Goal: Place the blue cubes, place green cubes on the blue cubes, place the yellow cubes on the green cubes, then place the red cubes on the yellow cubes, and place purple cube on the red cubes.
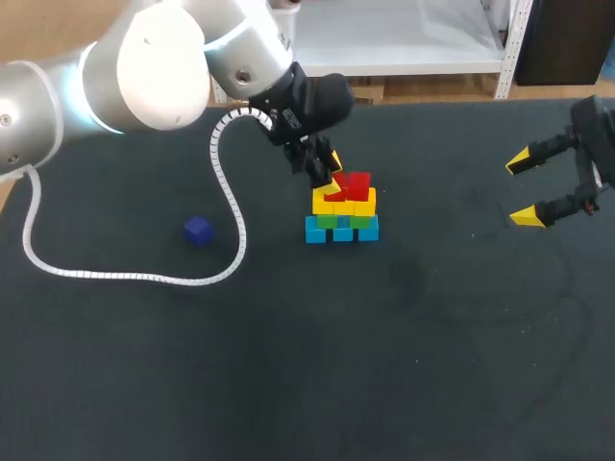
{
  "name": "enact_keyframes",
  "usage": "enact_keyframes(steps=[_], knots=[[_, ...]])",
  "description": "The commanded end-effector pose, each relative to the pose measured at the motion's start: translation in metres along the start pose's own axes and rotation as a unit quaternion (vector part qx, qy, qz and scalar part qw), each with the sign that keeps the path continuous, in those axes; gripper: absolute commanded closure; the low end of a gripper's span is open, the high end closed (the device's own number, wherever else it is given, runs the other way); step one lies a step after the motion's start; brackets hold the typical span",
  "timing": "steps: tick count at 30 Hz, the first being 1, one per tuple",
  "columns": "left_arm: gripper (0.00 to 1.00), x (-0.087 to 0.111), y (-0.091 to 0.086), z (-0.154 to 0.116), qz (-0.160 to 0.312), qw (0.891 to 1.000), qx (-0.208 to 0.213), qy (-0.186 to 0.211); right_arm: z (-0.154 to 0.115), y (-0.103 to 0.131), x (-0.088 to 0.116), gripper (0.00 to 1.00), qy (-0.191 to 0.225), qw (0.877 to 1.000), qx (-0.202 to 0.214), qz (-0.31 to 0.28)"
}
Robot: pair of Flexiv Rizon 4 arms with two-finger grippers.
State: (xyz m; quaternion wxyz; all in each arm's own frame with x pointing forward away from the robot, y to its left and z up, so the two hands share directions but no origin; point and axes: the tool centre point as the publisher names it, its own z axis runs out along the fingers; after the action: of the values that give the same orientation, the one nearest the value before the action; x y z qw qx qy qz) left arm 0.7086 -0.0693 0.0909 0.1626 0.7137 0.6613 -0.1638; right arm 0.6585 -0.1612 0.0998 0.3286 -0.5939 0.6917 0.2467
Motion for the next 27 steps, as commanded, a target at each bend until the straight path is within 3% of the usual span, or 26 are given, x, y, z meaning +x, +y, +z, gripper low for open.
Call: enact_keyframes(steps=[1,14,19,20,21,22,25,27], knots=[[0.57,-0.002,0.003,0.001,0.001,1.000,0.002,0.003,0.001,-0.001,0.000,0.00,-0.001,1.000,0.000,0.000],[0.57,-0.003,0.004,0.002,0.002,1.000,0.004,0.001,0.001,-0.001,0.000,0.00,-0.001,1.000,0.000,0.000],[0.53,-0.003,0.004,0.002,0.005,1.000,0.005,0.002,0.001,-0.001,0.000,0.00,-0.001,1.000,0.000,0.000],[0.50,-0.003,0.004,0.001,0.005,1.000,0.005,0.002,0.001,-0.001,0.000,0.00,-0.001,1.000,0.000,0.000],[0.40,-0.003,0.004,0.001,0.005,1.000,0.005,0.001,0.001,-0.001,0.000,0.00,-0.001,1.000,0.000,0.000],[0.21,-0.003,0.003,0.000,0.006,1.000,0.005,0.001,0.001,-0.001,0.000,0.00,-0.001,1.000,0.000,0.000],[0.00,-0.001,0.001,-0.008,0.008,1.000,-0.002,-0.001,0.001,-0.001,0.000,0.00,-0.001,1.000,0.000,0.000],[0.00,0.003,0.000,-0.016,0.005,1.000,-0.013,-0.002,0.001,-0.001,0.000,0.00,-0.001,1.000,0.000,0.000]])
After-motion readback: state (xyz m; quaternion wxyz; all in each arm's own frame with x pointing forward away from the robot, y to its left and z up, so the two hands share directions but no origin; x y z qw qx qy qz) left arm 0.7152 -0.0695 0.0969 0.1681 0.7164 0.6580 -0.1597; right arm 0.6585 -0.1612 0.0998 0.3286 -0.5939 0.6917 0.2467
